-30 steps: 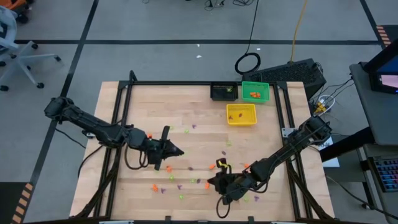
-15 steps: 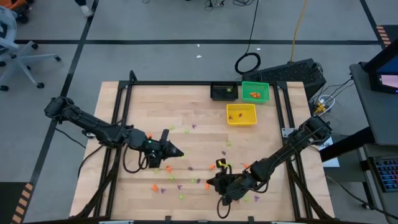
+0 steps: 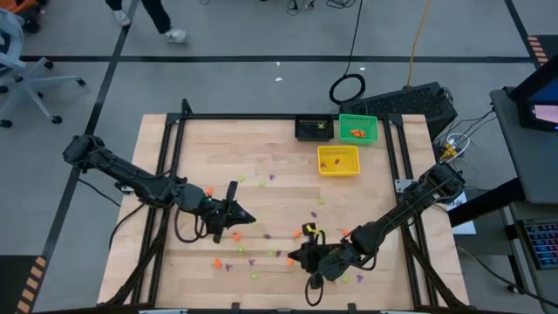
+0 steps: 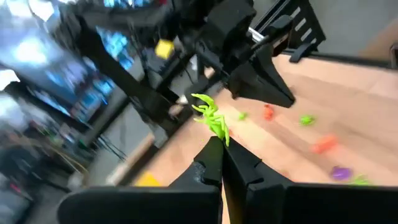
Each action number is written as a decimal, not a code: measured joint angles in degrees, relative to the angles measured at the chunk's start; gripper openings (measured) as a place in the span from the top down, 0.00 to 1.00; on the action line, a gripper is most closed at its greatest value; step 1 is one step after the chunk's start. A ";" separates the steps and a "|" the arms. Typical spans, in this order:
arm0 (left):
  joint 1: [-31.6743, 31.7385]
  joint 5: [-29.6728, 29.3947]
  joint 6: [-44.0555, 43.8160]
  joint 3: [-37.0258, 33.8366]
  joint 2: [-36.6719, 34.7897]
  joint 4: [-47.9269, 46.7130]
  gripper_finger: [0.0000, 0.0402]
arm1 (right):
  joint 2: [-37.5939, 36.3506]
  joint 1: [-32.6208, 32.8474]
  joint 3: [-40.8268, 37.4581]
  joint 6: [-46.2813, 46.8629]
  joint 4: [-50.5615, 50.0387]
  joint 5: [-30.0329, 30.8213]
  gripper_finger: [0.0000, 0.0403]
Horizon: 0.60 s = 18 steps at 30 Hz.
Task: Sort Halloween decoration
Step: Put the green spider toy into the black basket
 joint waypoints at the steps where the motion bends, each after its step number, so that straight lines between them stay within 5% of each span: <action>1: 0.00 -0.06 -2.73 0.00 0.00 -0.65 1.00 | 0.01 0.00 0.00 -1.11 1.20 1.40 1.00; 4: 0.00 -0.13 -9.55 0.00 0.03 -2.18 1.00 | 0.30 -0.41 0.02 -5.59 7.11 5.86 1.00; 9: -0.19 -0.57 -17.72 0.00 1.44 -3.00 1.00 | 1.29 -2.61 0.04 -12.03 18.36 5.09 1.00; 18: -1.93 -0.65 -21.14 0.00 7.52 -3.13 1.00 | 2.22 -7.34 0.02 -7.87 21.60 4.55 0.91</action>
